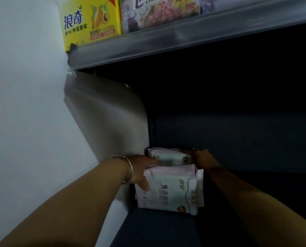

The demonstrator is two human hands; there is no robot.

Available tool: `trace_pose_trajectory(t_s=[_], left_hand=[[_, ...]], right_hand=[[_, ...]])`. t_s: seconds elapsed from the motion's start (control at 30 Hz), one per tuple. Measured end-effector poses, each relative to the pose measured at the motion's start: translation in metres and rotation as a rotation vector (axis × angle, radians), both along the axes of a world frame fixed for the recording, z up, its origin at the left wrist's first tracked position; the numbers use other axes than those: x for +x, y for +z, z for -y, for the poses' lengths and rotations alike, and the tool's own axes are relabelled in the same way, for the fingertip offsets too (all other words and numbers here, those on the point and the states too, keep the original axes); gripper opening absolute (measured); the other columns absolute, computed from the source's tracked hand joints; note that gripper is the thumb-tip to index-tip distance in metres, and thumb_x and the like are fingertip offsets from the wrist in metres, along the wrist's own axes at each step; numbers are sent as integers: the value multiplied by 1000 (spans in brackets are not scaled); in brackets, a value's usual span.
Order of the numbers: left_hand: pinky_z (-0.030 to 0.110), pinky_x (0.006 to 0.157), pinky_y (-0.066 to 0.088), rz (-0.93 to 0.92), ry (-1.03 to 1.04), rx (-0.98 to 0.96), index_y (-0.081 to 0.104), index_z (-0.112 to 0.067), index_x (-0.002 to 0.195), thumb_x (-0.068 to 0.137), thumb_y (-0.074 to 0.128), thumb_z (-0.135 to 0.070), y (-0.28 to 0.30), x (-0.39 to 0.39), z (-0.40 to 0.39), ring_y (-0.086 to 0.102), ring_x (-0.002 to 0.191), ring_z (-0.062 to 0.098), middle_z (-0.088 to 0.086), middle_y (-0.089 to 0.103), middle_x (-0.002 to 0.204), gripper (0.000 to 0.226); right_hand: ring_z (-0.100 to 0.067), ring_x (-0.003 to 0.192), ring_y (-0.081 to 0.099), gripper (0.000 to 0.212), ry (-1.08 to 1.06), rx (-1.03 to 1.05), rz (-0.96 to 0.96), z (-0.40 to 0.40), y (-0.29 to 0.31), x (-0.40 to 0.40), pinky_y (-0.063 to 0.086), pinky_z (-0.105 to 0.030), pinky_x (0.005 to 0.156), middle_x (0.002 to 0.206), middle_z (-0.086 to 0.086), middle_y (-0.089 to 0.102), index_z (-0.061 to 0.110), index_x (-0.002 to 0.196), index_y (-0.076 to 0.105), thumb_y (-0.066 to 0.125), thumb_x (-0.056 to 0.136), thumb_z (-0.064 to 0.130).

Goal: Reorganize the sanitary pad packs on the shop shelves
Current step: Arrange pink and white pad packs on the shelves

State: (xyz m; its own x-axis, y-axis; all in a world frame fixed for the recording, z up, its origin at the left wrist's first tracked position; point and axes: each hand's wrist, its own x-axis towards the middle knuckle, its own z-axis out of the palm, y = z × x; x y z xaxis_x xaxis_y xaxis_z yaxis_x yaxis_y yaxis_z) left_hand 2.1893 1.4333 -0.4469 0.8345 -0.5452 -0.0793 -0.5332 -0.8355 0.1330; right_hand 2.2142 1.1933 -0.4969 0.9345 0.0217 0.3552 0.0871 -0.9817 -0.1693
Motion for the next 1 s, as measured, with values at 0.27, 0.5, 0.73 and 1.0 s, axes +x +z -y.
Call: trace_pose_trajectory(t_s=[0.27,0.5,0.73,1.0], left_hand=[[30,108,37,34,-5,3,35,-27,142,73,78,-26,-1,16,-2,43,127,16,-4,43,142,81],[28,103,41,34,-25,-2,41,-25,138,73,78,-21,1,17,0,48,122,16,-3,50,137,76],[30,106,38,43,-1,3,37,-25,141,73,78,-24,-3,13,0,45,125,16,-2,45,141,80],[31,105,39,90,29,6,37,-23,141,74,77,-21,-4,-1,3,46,125,19,1,45,140,78]], right_hand=[[-27,118,54,41,-14,48,-66,-10,6,27,46,-37,97,133,-10,52,27,138,44,43,97,31],[-27,117,55,35,-21,103,-94,-10,8,35,46,-38,99,129,-11,55,16,131,49,44,98,24],[-26,117,52,35,-31,269,-146,-6,12,23,43,-28,89,130,-16,51,7,131,45,46,98,19],[-6,86,63,30,278,835,-308,-15,24,-85,50,-18,65,95,13,67,39,100,60,51,80,60]])
